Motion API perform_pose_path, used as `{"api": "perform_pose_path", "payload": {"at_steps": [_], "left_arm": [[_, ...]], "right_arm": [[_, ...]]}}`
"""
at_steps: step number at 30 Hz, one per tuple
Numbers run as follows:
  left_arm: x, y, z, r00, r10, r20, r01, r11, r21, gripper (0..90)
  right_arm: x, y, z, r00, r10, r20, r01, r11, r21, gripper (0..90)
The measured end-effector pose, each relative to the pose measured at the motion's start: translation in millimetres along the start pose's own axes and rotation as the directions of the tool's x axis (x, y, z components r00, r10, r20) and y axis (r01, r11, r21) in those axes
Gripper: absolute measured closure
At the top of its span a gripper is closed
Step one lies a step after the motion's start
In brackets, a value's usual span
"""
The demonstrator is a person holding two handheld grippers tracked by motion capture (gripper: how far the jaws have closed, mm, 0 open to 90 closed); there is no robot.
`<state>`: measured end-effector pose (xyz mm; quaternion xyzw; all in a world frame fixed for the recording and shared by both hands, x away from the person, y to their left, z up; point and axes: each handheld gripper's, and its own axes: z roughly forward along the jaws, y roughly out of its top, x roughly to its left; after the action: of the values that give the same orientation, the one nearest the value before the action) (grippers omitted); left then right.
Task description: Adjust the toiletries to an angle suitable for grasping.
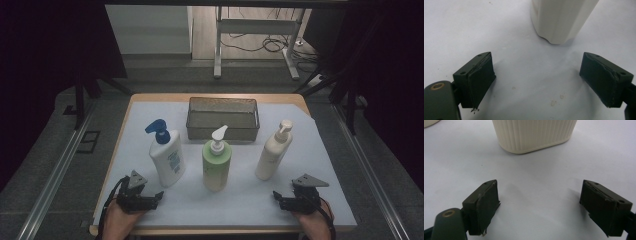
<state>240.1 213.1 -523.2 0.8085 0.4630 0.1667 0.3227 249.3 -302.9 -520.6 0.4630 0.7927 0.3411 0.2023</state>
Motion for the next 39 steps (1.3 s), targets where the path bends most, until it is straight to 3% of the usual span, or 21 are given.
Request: {"api": "perform_pose_path", "payload": {"at_steps": [14,27,30,32,39], "left_arm": [[-0.6,-0.4,0.2,1.0,-0.005,-0.002,0.005,1.0,-0.004,12.0],[-0.5,-1.0,0.0,1.0,-0.004,-0.003,0.004,1.0,-0.007,12.0],[-0.5,-1.0,0.1,1.0,-0.005,-0.003,0.005,1.0,-0.007,12.0],[-0.5,-1.0,0.0,1.0,-0.005,-0.003,0.005,1.0,-0.007,12.0],[-0.5,-1.1,0.0,1.0,-0.005,-0.003,0.005,1.0,-0.008,12.0]], "right_arm": [[2.5,0.3,1.9,0.9999,0.01,-0.003,-0.01,1.0,0.003,9.8],[3.3,4.0,1.9,0.9998,0.016,0.009,-0.016,0.999,0.028,11.7],[2.9,6.0,0.8,0.9997,0.02,0.013,-0.021,0.999,0.039,16.9],[2.1,6.4,-1.1,0.9998,0.02,0.01,-0.02,0.999,0.035,25.7],[2.5,7.3,-3.8,0.9999,0.003,-0.01,-0.003,1.0,0.028,43.4]]}}
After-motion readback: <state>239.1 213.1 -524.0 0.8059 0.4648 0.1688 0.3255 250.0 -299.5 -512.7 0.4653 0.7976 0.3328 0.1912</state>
